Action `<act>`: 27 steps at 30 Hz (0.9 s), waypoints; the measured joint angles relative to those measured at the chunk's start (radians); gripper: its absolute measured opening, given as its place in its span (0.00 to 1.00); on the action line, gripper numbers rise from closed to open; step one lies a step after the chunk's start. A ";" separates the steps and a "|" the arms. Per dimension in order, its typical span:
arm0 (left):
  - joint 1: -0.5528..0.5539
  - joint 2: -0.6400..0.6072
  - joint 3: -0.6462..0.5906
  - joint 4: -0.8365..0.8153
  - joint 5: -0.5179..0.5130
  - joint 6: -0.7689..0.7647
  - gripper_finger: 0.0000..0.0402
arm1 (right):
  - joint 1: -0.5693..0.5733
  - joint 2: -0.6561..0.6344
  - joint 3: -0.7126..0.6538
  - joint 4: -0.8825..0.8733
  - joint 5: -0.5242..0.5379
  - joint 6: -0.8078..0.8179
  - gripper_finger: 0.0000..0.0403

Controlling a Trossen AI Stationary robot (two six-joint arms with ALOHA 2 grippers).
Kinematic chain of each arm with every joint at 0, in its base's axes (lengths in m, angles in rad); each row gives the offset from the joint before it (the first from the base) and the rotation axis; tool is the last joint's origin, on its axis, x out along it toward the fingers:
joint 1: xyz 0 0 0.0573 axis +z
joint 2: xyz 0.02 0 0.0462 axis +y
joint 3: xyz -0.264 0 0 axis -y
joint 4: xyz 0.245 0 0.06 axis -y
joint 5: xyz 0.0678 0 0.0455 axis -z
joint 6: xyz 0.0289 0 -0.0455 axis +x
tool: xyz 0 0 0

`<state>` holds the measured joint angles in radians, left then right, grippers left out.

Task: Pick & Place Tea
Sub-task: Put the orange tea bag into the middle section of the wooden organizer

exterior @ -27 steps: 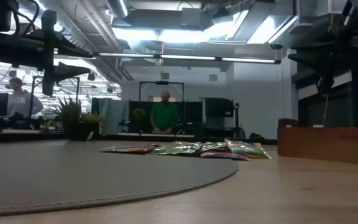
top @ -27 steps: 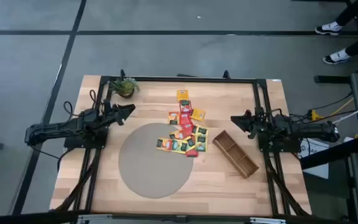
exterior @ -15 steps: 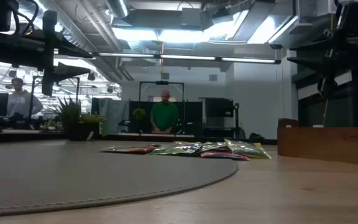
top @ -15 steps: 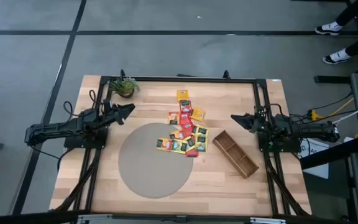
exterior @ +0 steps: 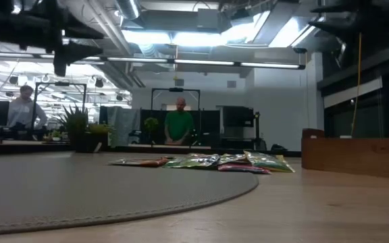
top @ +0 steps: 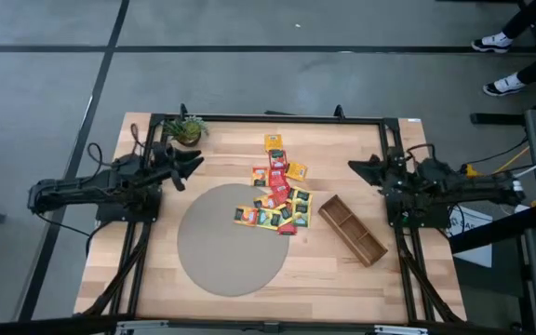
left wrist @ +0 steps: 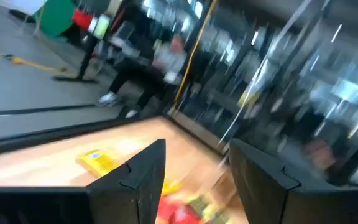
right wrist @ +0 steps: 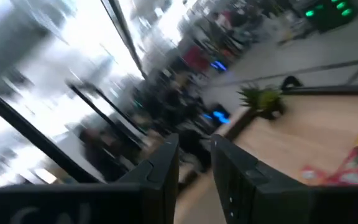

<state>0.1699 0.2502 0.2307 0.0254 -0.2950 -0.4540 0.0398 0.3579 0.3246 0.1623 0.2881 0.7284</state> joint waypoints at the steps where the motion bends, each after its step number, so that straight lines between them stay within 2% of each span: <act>1: 0.000 0.050 0.041 -0.037 0.001 0.031 0.43 | 0.000 0.062 0.050 -0.030 -0.007 -0.045 0.23; 5: 0.000 0.270 0.186 -0.144 0.017 0.126 0.41 | 0.000 0.312 0.255 -0.189 -0.024 -0.221 0.23; 8: 0.000 0.439 0.277 -0.151 0.035 0.181 0.40 | 0.000 0.473 0.400 -0.312 -0.022 -0.332 0.23; 14: 0.013 0.746 0.416 -0.159 0.030 0.185 0.35 | -0.026 0.710 0.629 -0.522 -0.021 -0.369 0.23; 18: 0.028 0.909 0.481 -0.158 0.032 0.179 0.26 | -0.054 0.812 0.705 -0.586 -0.020 -0.362 0.23; 24: 0.072 1.098 0.529 -0.095 0.066 0.175 0.03 | -0.092 0.929 0.720 -0.537 -0.020 -0.241 0.23; 27: 0.104 1.177 0.529 -0.023 0.126 0.137 0.01 | -0.092 0.988 0.720 -0.500 -0.020 -0.174 0.23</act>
<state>0.2744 1.4271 0.7597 0.0026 -0.1691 -0.3169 -0.0519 1.3457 1.0447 -0.3380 0.2685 0.5540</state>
